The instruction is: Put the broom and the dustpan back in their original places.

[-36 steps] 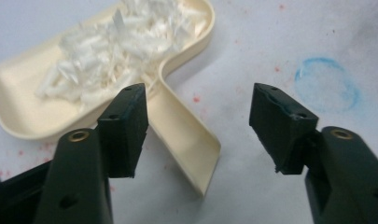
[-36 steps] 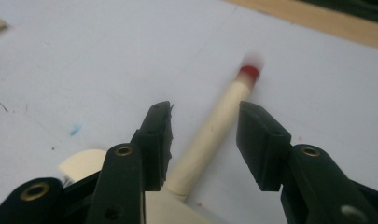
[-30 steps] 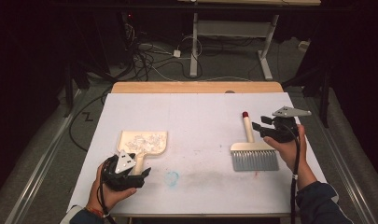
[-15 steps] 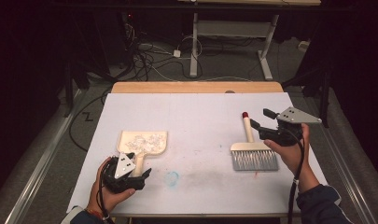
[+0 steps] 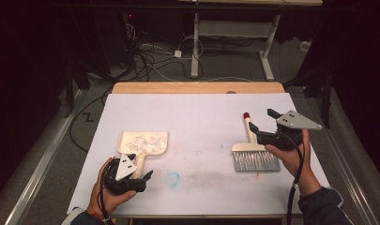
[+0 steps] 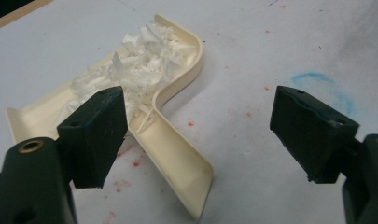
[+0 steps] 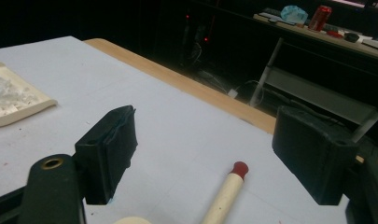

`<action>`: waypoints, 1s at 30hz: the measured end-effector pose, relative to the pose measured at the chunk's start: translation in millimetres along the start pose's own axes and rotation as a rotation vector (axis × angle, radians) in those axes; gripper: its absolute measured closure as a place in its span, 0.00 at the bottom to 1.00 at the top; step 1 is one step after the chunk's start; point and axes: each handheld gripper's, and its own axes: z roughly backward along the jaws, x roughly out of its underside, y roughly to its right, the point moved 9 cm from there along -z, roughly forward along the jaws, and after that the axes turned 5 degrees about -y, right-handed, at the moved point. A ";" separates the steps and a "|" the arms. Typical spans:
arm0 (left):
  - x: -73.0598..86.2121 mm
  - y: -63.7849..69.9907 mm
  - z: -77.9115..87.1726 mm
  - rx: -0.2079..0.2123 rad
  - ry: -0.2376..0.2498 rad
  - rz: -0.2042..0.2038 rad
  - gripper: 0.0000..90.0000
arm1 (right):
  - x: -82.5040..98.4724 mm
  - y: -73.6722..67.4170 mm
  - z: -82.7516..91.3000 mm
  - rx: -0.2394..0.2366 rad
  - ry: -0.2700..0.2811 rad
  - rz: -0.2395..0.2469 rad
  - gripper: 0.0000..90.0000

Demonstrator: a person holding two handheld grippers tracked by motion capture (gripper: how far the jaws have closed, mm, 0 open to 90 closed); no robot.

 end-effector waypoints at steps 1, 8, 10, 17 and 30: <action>0.1 0.0 -0.2 -0.001 -0.001 -0.001 0.21 | 0.4 -1.7 0.5 0.001 -0.002 0.008 0.24; -0.1 1.0 -0.2 -0.003 -0.004 -0.010 0.21 | -0.4 -10.3 7.5 0.000 0.006 0.026 0.23; -0.1 1.0 -0.1 -0.003 -0.002 -0.011 0.21 | -1.5 -11.6 10.7 0.003 0.009 0.034 0.23; 0.1 2.2 -0.3 -0.002 -0.006 -0.018 0.21 | -0.1 -16.8 22.7 -0.003 0.017 0.041 0.23; 0.7 3.6 -1.8 -0.002 -0.015 -0.029 0.21 | 9.8 -19.5 40.5 -0.008 0.009 0.061 0.23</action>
